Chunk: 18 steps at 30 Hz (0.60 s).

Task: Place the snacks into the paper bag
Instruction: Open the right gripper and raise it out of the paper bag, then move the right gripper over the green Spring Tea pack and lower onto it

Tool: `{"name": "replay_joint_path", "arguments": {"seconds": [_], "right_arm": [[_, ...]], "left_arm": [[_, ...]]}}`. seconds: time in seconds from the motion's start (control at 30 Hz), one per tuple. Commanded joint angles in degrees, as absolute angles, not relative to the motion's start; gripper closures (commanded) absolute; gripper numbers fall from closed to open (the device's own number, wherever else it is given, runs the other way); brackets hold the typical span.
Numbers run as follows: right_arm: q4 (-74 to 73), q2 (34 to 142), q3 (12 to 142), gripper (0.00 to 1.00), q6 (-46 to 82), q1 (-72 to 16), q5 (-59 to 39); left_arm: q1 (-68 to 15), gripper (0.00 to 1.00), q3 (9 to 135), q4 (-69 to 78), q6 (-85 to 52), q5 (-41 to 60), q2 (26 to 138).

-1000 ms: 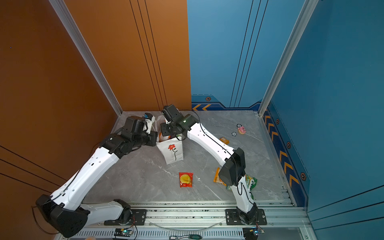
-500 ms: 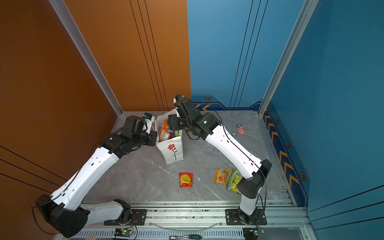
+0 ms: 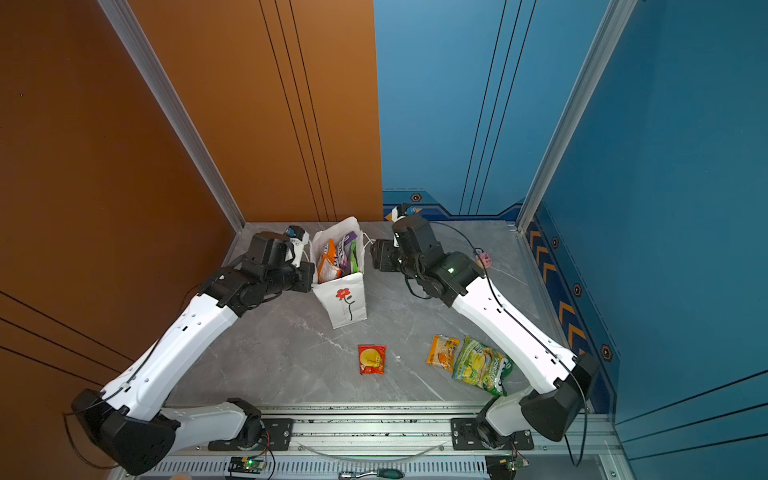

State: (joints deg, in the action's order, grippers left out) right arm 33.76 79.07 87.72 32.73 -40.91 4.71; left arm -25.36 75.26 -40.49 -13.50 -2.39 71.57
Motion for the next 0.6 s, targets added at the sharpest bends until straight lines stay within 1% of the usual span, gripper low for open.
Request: {"name": "replay_joint_path", "arguments": {"seconds": [0.0, 0.1, 0.23, 0.33, 0.57], "right_arm": [[30.7, 72.8, 82.9, 0.37, 34.9, -38.8, 8.4], [30.9, 68.4, 78.5, 0.36, 36.0, -36.9, 9.9], [32.2, 63.5, 72.8, 0.31, 37.4, -34.2, 12.1], [32.7, 60.8, 68.9, 0.20, 39.4, -31.6, 11.5], [37.7, 58.5, 64.8, 0.18, 41.5, -27.1, 11.5]], "left_arm": [[-24.6, 1.00, 75.7, -36.9, -13.3, -3.5, 69.4], [-24.4, 1.00, 75.8, -36.9, -13.3, -3.4, 69.3], [-24.4, 1.00, 75.7, -36.8, -13.3, -3.6, 68.9], [-24.2, 1.00, 75.7, -36.9, -13.3, -3.6, 69.0], [-24.1, 1.00, 75.7, -36.9, -13.3, -3.6, 69.4]]}}
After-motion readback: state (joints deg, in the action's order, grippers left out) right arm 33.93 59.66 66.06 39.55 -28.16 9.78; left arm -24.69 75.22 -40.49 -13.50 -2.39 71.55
